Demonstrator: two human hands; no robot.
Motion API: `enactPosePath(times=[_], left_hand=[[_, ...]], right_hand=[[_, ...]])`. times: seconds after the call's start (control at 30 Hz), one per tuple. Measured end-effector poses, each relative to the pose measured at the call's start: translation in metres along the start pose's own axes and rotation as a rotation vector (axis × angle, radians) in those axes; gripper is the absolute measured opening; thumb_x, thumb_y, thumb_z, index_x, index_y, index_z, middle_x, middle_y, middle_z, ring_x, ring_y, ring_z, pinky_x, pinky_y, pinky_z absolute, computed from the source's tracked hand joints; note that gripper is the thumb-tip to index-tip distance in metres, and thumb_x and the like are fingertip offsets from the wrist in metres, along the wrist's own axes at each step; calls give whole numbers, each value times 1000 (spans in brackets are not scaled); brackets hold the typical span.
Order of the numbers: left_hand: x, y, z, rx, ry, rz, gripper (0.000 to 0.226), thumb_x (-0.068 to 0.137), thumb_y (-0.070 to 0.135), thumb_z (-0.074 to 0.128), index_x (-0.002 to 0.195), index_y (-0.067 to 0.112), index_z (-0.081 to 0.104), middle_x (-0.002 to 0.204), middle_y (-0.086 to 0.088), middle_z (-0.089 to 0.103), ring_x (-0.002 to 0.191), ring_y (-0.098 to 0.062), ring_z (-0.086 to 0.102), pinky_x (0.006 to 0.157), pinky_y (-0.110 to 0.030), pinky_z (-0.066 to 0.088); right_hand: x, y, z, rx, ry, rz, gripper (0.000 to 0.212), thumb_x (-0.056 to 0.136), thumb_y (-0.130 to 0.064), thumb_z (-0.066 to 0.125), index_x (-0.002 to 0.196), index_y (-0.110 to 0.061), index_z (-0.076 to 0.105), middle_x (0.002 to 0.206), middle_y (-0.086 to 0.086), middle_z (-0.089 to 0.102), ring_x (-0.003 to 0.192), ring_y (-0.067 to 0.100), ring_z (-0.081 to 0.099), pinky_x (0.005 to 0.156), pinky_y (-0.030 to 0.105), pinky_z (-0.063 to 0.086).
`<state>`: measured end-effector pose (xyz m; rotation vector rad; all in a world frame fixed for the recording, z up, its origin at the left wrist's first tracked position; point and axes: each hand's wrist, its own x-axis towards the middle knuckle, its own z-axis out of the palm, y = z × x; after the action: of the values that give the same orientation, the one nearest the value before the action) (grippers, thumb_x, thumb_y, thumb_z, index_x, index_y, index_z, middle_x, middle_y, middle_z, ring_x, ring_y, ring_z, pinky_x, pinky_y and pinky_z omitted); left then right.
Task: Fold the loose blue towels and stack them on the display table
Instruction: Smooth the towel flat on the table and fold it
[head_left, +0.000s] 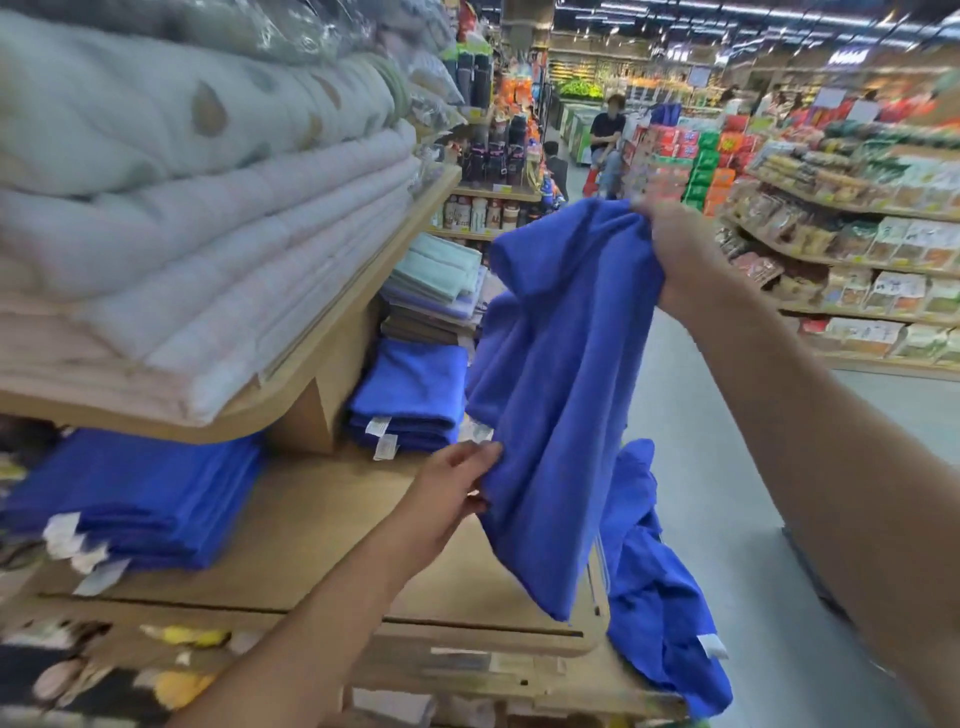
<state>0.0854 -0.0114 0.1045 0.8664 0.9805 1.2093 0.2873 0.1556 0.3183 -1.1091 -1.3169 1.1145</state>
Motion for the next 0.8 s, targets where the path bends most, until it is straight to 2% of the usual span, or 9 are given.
enactPosePath(times=[0.07, 0.13, 0.2, 0.27, 0.37, 0.47, 0.63, 0.73, 0.8], left_hand=[[-12, -11, -17, 77, 86, -9, 26, 99, 23, 61, 77, 24, 75, 82, 3, 72, 73, -8, 64, 61, -17, 49], [-22, -28, -34, 88, 157, -59, 38, 102, 17, 54, 70, 23, 72, 73, 6, 69, 68, -8, 61, 56, -17, 46], [-31, -44, -49, 42, 203, -171, 29, 103, 20, 53, 80, 19, 70, 76, 1, 71, 67, -11, 64, 60, -23, 45], [-40, -55, -60, 27, 171, -304, 13, 100, 26, 59, 92, 18, 65, 77, -2, 69, 62, -16, 62, 56, -25, 41], [-47, -66, -66, 37, 91, -398, 9, 96, 17, 66, 103, 12, 69, 86, -4, 76, 66, -17, 71, 49, -22, 47], [-44, -70, -67, -61, 104, -479, 17, 96, 10, 60, 110, 4, 67, 95, -16, 72, 76, -22, 71, 58, -27, 55], [-40, -76, -63, -350, 227, -624, 21, 99, 6, 52, 102, -7, 68, 93, -23, 74, 73, -31, 74, 80, -43, 58], [-38, -78, -59, -473, 247, -609, 25, 99, 5, 48, 103, -10, 67, 96, -26, 73, 73, -35, 75, 85, -45, 56], [-35, -76, -57, -424, 251, -626, 23, 98, 7, 49, 96, -5, 68, 82, -21, 74, 61, -30, 73, 60, -38, 61]], right_hand=[[15, 46, 7, -446, 150, -83, 17, 99, -15, 55, 85, -11, 63, 82, 11, 61, 80, 25, 57, 69, 29, 46], [7, 99, 13, -726, 103, -17, 16, 95, -11, 57, 98, 0, 69, 90, 21, 67, 90, 37, 64, 77, 34, 49], [-22, 146, 23, -854, -23, -2, 25, 91, -11, 61, 113, -2, 65, 105, 17, 69, 100, 37, 66, 88, 40, 52], [-65, 179, 41, -859, -199, -110, 19, 89, -12, 64, 108, -14, 65, 104, 7, 69, 95, 27, 66, 89, 42, 53], [-140, 208, 67, -782, -544, -165, 9, 87, -33, 64, 87, -41, 59, 77, -16, 63, 69, 4, 59, 72, 38, 54], [-201, 224, 74, -784, -773, -182, 24, 82, -62, 67, 84, -41, 55, 76, -19, 63, 67, 6, 59, 64, 31, 52], [-239, 245, 66, -999, -718, -337, 64, 62, -75, 73, 97, -33, 40, 94, -16, 49, 79, 9, 47, 68, 29, 42], [-242, 248, 62, -957, -633, -366, 40, 77, -50, 70, 104, -31, 46, 98, -16, 52, 83, 6, 48, 66, 27, 36], [-243, 241, 60, -858, -606, -364, 18, 87, -38, 59, 101, -27, 56, 93, -16, 55, 81, 3, 50, 67, 27, 38]])
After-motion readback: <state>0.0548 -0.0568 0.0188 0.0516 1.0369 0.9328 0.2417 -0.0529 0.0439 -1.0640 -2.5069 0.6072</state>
